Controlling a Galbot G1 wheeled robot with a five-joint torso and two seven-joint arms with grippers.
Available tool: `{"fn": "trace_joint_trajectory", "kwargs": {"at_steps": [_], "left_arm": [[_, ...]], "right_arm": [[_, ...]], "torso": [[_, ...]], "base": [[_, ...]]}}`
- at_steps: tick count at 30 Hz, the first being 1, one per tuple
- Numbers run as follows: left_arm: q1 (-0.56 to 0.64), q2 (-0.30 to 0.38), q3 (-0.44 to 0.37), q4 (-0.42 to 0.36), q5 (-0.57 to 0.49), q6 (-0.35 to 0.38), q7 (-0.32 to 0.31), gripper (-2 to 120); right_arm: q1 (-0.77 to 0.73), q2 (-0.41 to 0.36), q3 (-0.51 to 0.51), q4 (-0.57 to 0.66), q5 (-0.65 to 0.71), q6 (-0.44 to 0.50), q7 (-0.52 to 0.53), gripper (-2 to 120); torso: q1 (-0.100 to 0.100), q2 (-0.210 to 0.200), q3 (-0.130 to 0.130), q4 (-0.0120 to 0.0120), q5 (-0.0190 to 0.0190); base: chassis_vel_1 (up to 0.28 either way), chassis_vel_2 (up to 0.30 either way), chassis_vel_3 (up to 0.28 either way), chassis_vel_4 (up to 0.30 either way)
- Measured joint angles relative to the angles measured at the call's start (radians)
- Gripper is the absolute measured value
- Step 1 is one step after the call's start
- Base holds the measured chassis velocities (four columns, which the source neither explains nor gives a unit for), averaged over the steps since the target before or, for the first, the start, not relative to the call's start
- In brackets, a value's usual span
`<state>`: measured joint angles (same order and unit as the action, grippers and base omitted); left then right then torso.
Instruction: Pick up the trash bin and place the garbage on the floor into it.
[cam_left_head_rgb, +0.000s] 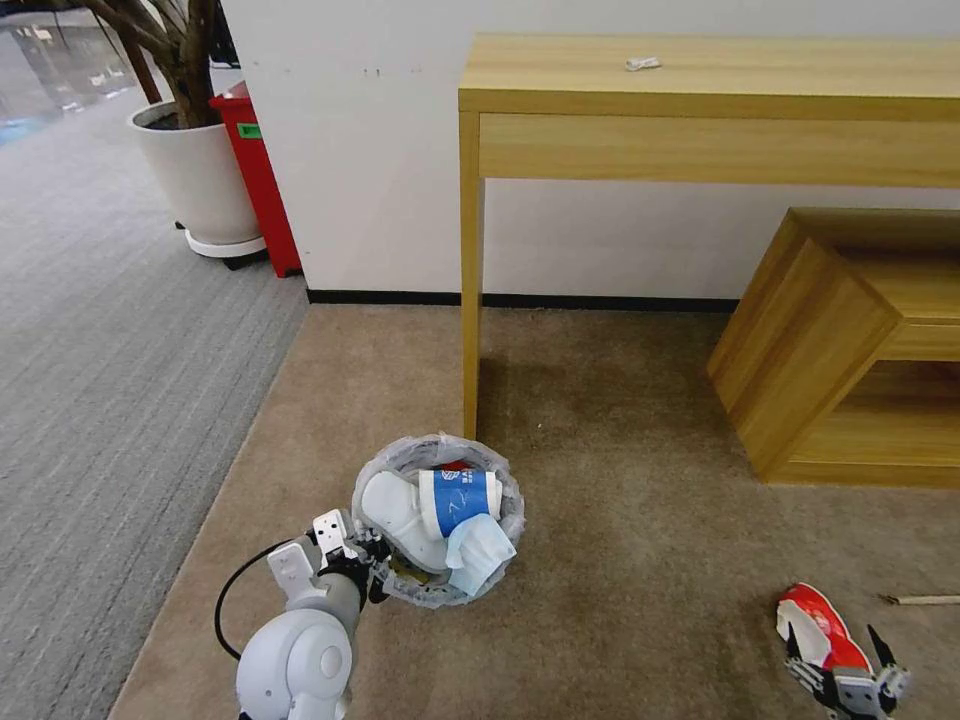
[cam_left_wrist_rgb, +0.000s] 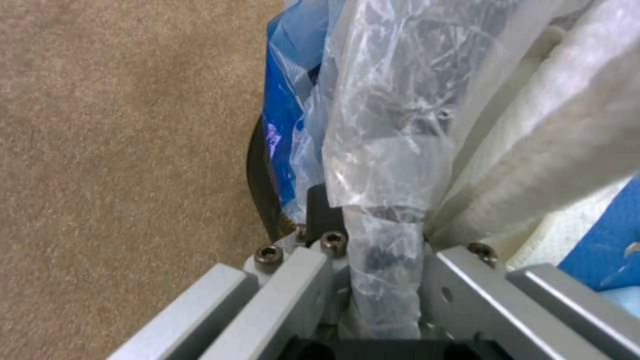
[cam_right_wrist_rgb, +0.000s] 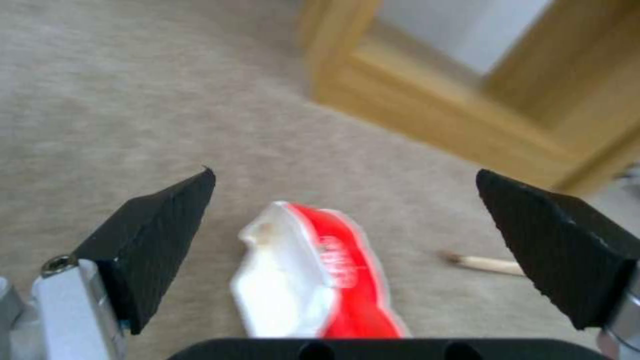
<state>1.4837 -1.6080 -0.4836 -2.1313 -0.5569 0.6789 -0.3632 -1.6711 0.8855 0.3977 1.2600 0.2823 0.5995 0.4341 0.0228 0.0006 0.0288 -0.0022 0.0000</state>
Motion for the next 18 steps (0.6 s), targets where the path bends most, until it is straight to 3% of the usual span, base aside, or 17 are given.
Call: {"fn": "trace_joint_trajectory", "kwargs": {"at_steps": [1, 4, 7, 10, 18], "left_arm": [[0.000, 0.000, 0.000, 0.000, 0.000, 0.000, 0.000, 0], [0.002, 0.000, 0.003, 0.002, 0.000, -0.002, 0.000, 0], [0.005, 0.000, 0.005, 0.000, 0.001, -0.004, 0.000, 0], [0.008, 0.000, 0.008, -0.010, 0.001, -0.004, 0.000, 0], [0.014, 0.000, 0.001, -0.014, 0.004, -0.007, 0.000, 0]], "right_arm": [[0.000, 0.000, 0.000, 0.000, 0.000, 0.000, 0.000, 100], [0.034, -0.043, -0.038, -0.069, 0.065, 0.096, -0.178, 100], [0.051, -0.072, -0.058, -0.112, 0.106, 0.128, -0.257, 100], [0.069, -0.082, -0.074, -0.152, 0.120, 0.147, -0.284, 100], [0.037, -0.087, -0.046, -0.186, 0.049, 0.108, -0.232, 95]], "torso": [[0.000, 0.000, 0.000, 0.0000, 0.0000], [0.000, 0.000, 0.000, 0.0007, 0.0007], [0.000, 0.000, 0.000, 0.0002, 0.0000], [0.000, 0.000, 0.000, 0.0004, 0.0009], [0.000, 0.000, 0.000, 0.0000, 0.0002]], "base": [[0.000, 0.000, 0.000, 0.000], [0.000, 0.000, 0.000, 0.000], [0.000, 0.000, 0.000, 0.000], [0.000, 0.000, 0.000, 0.000], [0.000, 0.000, 0.000, 0.000]]}}
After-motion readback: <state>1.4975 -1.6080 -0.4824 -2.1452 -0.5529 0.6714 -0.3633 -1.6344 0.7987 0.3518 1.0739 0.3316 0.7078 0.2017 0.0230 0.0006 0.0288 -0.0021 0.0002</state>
